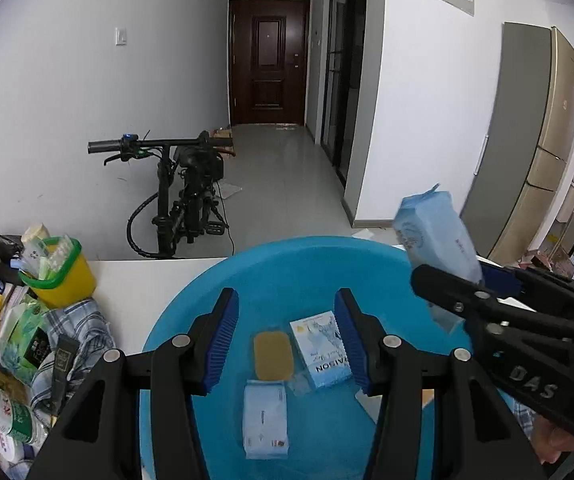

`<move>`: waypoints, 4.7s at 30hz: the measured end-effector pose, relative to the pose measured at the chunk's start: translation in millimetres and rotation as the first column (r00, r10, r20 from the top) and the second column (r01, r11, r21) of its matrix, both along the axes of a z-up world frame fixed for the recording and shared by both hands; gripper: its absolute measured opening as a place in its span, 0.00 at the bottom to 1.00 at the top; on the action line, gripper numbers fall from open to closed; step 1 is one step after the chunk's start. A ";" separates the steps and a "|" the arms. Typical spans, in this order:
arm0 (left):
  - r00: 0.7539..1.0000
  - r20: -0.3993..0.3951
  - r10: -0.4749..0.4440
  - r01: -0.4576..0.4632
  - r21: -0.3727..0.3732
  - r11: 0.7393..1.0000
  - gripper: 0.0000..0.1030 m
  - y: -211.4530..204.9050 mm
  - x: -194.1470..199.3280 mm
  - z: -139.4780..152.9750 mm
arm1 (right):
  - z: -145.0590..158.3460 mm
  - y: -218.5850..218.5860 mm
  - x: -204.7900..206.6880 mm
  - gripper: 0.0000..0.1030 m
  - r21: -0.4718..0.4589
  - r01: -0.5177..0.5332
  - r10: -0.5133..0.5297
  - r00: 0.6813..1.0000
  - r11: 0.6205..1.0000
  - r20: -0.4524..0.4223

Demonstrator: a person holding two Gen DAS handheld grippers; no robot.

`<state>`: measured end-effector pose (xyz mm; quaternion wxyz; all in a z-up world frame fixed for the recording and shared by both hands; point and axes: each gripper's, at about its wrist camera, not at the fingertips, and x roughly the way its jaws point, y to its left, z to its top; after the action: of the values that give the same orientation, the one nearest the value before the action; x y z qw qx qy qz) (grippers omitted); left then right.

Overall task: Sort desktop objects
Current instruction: 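Lower the wipes pack into the basin and open the right tool, then withdraw both tools from the basin back over the table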

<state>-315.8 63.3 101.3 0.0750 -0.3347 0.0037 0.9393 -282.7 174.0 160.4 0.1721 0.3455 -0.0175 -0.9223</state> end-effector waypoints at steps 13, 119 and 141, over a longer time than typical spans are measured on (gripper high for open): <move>0.950 0.313 -0.005 0.004 0.004 1.000 0.51 -6.1 -64.0 -58.4 | -49.1 -4.5 -58.1 0.36 0.072 -0.095 0.072 0.958 0.993 0.279; 0.996 -0.034 0.086 -0.083 0.089 0.993 1.00 -24.5 13.7 12.3 | 35.8 61.4 14.7 0.99 0.104 0.150 -0.143 0.987 0.983 -0.069; 0.976 -0.206 0.064 -0.062 0.017 0.998 1.00 -25.8 103.0 61.3 | 71.8 59.0 87.8 0.99 0.116 0.152 -0.132 0.977 0.981 -0.168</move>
<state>-212.8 37.5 162.6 0.0463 -0.2350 -0.0041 0.9709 -194.8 233.0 232.2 0.0838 0.2788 0.0311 -0.9562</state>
